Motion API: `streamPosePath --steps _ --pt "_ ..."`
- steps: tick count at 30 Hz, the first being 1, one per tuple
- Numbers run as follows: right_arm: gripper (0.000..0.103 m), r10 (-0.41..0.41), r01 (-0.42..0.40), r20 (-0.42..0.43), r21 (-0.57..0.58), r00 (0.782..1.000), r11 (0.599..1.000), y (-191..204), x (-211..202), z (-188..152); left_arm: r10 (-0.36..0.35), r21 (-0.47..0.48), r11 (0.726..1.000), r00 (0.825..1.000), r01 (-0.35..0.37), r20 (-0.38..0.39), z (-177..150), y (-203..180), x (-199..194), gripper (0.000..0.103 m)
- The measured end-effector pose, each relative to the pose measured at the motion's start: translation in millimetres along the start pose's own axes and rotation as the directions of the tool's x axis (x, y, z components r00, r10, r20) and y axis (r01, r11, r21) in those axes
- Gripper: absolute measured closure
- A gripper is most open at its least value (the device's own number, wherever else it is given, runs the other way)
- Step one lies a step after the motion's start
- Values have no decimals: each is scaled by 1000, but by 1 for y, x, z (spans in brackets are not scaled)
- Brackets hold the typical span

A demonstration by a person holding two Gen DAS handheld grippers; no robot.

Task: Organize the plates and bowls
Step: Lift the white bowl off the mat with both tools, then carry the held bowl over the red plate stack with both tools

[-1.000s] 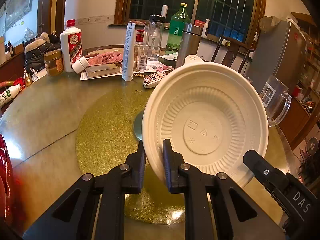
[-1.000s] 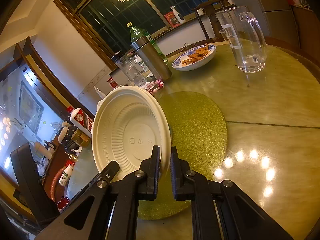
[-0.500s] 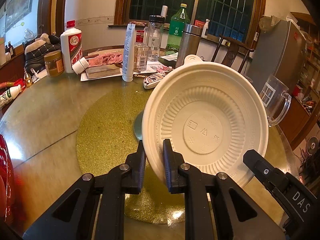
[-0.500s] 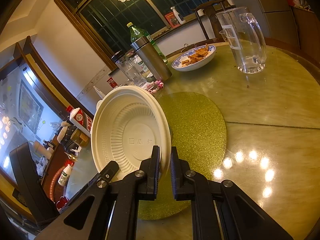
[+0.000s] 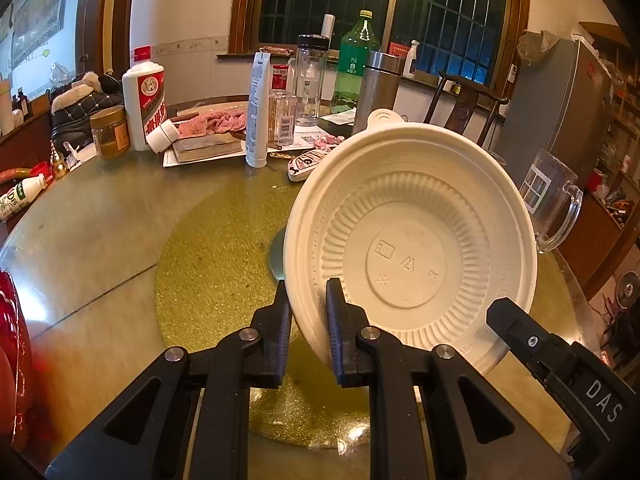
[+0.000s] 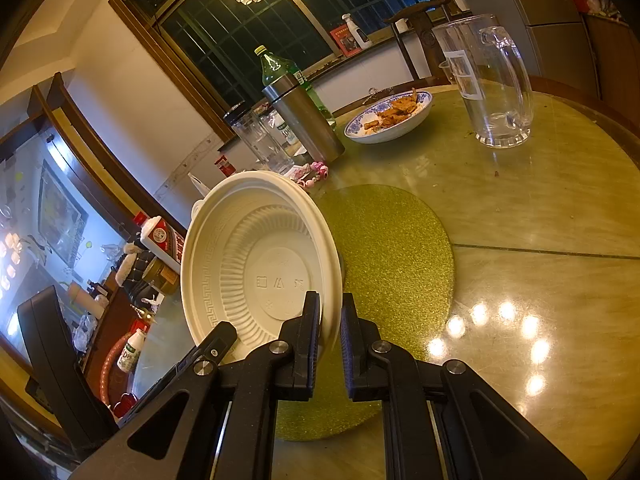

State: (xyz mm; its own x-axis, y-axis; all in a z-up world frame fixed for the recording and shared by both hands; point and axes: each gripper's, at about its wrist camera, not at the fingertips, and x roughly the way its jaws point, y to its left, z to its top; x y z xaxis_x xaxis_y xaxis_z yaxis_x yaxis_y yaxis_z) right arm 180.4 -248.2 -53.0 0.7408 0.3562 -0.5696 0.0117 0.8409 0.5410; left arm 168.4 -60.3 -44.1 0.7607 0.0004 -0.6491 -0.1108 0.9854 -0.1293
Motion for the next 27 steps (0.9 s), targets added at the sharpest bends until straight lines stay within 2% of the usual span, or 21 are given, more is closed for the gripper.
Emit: streamPosePath --steps 17,23,27 --pt "94 3 -3 5 -7 1000 1000 4 -2 3 23 5 1000 1000 -23 -3 2 -4 -3 88" --pt "94 59 -59 -31 9 998 998 11 -2 3 94 12 996 995 -94 18 5 5 -25 88" --pt "93 94 -97 -69 -49 993 994 39 -4 -7 140 -22 990 990 -140 17 5 30 -44 88"
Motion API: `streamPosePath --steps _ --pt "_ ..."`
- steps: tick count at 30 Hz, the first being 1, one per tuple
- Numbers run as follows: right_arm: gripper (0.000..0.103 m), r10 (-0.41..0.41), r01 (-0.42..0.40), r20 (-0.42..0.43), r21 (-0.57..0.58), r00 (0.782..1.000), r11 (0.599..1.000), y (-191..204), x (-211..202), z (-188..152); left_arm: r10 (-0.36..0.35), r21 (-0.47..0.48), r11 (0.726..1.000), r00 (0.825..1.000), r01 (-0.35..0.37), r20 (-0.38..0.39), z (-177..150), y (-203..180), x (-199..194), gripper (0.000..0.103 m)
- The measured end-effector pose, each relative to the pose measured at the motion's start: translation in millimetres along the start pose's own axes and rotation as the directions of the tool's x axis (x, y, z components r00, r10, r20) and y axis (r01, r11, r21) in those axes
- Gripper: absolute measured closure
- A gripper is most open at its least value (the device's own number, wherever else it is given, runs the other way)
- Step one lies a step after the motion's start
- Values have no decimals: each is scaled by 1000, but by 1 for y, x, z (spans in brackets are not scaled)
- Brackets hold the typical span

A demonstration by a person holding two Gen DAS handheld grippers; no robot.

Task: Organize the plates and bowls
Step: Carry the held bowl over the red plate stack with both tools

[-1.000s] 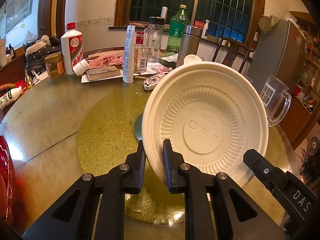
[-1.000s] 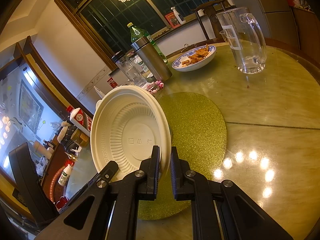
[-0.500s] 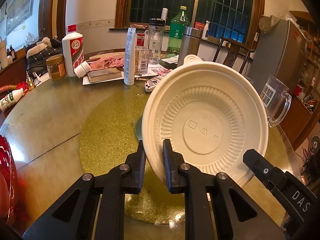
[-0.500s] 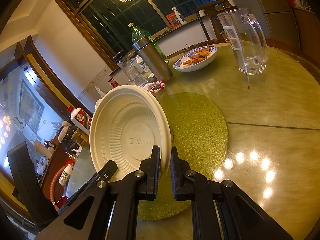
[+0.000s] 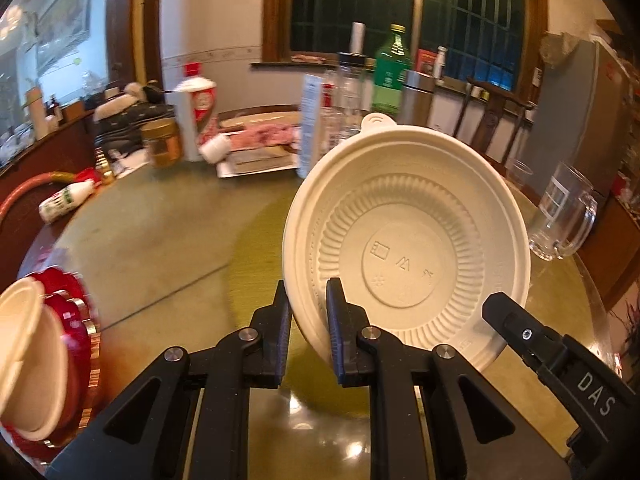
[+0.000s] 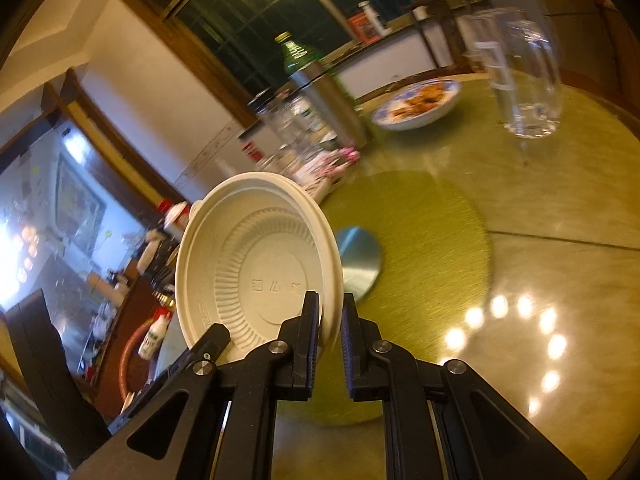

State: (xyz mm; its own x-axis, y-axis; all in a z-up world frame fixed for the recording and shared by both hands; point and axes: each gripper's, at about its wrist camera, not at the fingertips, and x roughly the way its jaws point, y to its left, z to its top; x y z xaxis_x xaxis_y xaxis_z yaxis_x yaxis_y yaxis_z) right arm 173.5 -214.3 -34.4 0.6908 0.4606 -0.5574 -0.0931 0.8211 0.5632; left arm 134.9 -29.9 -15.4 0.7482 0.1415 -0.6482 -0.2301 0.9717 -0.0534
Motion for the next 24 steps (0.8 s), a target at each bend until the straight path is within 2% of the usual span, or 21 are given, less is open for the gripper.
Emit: streamPosePath --steps 7,24 --pt "93 37 -38 -22 -59 999 997 40 -11 -20 34 -31 999 999 -34 19 -7 37 -29 88" --pt "93 102 -113 -64 -195 993 974 130 -44 -56 25 -127 992 998 -18 58 -17 122 -90 87"
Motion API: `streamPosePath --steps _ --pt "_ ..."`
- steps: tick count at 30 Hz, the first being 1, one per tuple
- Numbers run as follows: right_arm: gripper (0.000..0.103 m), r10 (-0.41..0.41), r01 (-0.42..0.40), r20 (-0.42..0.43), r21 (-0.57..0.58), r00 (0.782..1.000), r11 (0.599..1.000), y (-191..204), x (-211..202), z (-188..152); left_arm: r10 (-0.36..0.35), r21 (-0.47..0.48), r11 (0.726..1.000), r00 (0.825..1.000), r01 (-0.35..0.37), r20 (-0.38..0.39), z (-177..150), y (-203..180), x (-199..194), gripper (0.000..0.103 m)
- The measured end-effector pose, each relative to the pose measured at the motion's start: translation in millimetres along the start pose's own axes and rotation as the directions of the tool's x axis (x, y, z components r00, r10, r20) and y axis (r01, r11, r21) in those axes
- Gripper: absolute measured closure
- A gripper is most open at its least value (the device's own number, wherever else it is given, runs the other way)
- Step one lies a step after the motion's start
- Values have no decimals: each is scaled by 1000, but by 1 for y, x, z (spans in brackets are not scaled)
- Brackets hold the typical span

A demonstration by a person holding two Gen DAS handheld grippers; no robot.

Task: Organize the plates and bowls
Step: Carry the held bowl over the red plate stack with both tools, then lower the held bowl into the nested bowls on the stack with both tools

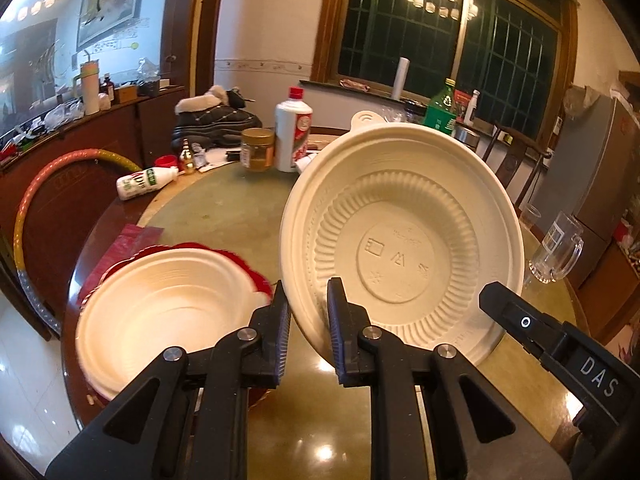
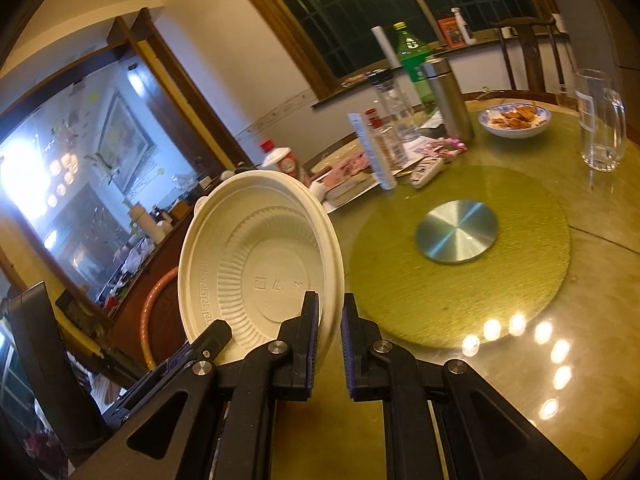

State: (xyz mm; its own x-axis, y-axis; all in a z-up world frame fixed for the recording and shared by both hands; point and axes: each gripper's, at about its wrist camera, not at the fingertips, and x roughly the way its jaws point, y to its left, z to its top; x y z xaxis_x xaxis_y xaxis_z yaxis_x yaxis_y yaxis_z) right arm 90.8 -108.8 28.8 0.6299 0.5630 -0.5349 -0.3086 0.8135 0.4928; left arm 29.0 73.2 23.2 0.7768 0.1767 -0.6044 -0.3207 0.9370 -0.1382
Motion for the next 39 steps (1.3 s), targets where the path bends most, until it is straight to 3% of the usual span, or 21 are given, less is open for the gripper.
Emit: streamPosePath --steps 24,39 --pt "92 79 -88 -66 -142 995 986 102 2 -21 34 -88 996 999 -31 33 4 87 -41 86" --pt "91 113 -141 -170 -165 979 976 142 23 -16 15 -111 994 999 -19 -35 20 127 -49 86"
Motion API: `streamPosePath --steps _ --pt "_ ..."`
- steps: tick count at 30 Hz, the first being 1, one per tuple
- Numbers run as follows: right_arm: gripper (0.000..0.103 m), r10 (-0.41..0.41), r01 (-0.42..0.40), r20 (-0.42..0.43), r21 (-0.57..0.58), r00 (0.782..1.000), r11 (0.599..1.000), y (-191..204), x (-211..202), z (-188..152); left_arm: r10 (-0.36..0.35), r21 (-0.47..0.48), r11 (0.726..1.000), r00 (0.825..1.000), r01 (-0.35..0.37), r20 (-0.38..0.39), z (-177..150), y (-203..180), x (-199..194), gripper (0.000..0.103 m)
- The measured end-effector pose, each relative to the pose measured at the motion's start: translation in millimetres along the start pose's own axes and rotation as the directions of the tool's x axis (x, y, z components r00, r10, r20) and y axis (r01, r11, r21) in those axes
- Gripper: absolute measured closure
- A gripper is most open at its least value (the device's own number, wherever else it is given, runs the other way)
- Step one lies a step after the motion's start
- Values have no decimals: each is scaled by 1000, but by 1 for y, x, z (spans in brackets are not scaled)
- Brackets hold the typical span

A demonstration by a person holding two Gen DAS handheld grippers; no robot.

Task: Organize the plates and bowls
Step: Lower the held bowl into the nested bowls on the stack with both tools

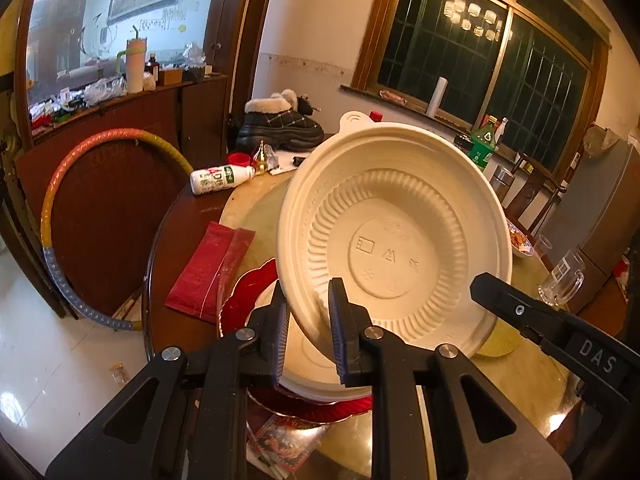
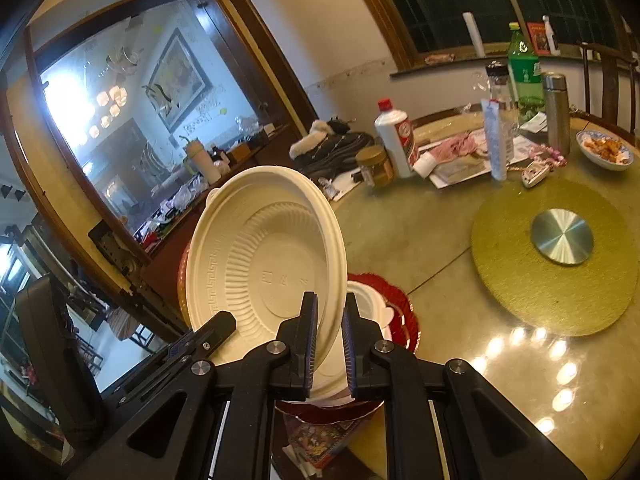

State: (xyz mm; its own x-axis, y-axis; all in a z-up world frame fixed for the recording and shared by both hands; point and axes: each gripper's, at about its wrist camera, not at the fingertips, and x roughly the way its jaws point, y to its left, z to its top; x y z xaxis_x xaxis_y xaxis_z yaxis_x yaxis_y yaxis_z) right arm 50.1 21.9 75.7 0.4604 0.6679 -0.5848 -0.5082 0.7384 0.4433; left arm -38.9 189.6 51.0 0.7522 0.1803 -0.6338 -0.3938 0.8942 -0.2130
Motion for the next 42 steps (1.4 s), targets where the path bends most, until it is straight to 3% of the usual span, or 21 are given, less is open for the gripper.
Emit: streamPosePath --steps 16,42 --pt "91 -20 26 -154 36 988 999 -13 35 -17 -20 -23 1000 989 17 -144 -19 13 25 86" --pt "90 -23 48 -261 92 965 995 -31 58 -26 -20 -8 1000 974 19 -225 -28 16 41 85"
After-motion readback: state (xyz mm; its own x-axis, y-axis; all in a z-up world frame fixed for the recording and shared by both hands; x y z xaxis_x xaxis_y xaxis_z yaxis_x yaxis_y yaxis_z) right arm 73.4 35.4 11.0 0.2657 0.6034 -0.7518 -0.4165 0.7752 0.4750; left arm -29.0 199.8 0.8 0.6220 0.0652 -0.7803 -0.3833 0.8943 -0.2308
